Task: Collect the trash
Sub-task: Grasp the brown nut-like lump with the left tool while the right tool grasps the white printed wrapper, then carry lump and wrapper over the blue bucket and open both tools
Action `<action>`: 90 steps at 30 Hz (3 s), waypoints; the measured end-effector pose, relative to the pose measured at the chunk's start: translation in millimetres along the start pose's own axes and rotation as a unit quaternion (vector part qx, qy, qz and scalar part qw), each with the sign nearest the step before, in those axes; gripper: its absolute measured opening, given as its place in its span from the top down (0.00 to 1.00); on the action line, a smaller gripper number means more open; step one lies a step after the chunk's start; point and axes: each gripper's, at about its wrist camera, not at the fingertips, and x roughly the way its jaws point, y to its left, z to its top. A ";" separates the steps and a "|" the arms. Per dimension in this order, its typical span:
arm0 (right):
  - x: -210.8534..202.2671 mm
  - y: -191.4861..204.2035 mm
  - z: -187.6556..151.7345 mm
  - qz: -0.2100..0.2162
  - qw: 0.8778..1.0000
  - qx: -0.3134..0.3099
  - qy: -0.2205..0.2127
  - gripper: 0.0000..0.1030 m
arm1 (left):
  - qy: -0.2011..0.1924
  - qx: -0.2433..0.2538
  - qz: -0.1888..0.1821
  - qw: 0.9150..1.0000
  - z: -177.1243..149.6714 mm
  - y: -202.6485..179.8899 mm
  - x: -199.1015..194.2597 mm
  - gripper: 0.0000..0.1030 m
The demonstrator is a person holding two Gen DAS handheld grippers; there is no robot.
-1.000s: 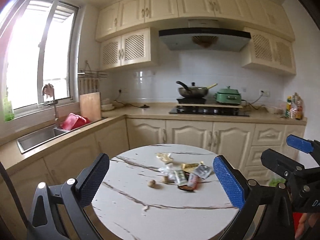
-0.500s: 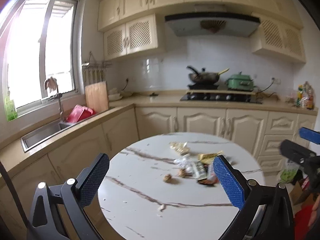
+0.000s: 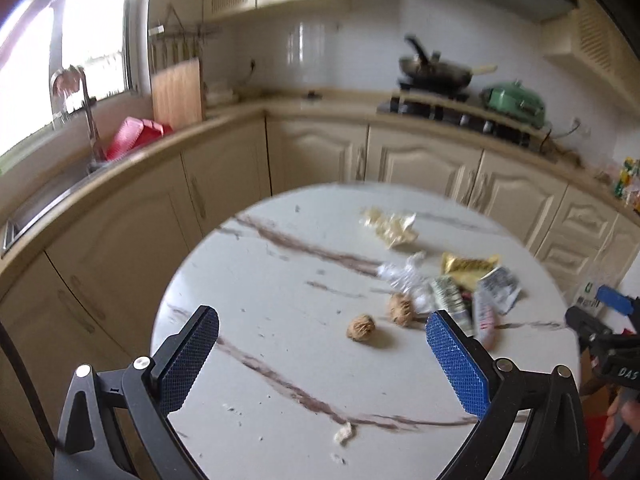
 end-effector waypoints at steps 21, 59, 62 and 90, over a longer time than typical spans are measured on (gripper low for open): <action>103.7 -24.7 13.2 0.002 0.997 -0.012 0.072 0.00 | 0.085 0.021 -0.033 0.996 49.0 -9.0 166.9 0.82; -44.9 -78.2 -36.0 0.128 0.991 0.047 0.003 0.90 | 0.015 0.093 -0.118 0.988 -1.0 -136.2 -13.5 0.82; -74.7 -112.4 -54.9 0.112 0.991 0.069 -0.015 0.90 | 0.022 0.114 -0.146 0.982 -8.1 -177.4 -20.1 0.82; -33.6 -337.1 -219.7 0.015 0.966 0.251 0.059 0.90 | 0.171 0.219 -0.236 0.931 -46.4 -477.6 154.0 0.44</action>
